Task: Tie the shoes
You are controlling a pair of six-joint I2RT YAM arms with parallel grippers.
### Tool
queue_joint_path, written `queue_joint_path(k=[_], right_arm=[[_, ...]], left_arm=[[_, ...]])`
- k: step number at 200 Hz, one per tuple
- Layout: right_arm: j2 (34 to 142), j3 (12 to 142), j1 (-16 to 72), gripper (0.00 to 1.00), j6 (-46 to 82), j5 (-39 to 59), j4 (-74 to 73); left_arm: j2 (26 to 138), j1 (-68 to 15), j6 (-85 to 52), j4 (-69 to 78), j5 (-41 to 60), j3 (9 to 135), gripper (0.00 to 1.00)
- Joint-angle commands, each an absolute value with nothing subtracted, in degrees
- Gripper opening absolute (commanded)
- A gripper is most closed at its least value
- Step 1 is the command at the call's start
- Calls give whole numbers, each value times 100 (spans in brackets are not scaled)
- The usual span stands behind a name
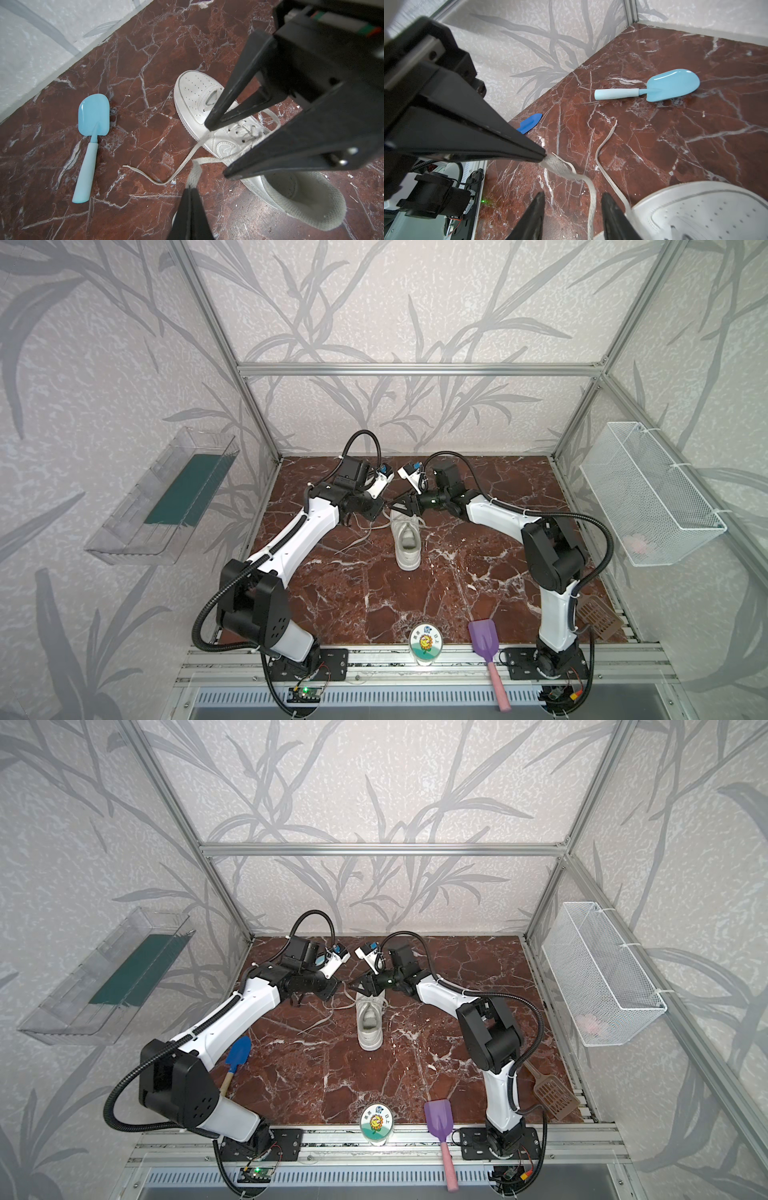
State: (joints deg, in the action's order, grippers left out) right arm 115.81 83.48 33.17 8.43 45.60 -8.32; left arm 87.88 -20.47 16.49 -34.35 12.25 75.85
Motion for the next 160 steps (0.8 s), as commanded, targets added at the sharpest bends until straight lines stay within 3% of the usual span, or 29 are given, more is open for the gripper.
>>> queue_joint_path(k=[1, 47, 100, 160], right_arm=[[11746, 8533, 3406, 45, 719, 4671, -815], [12018, 8665, 3437, 43, 1057, 4862, -1259], [12218, 8788, 3438, 27, 1309, 4918, -1586], [12320, 8801, 3453, 18, 1476, 4975, -1834]], left_arm=[[8578, -2004, 1549, -3549, 1323, 7557, 0], [8511, -1995, 1451, -3576, 1447, 7546, 0], [8380, -1995, 1345, -3521, 1475, 7458, 0], [8371, -1995, 1292, -3541, 1488, 7453, 0]])
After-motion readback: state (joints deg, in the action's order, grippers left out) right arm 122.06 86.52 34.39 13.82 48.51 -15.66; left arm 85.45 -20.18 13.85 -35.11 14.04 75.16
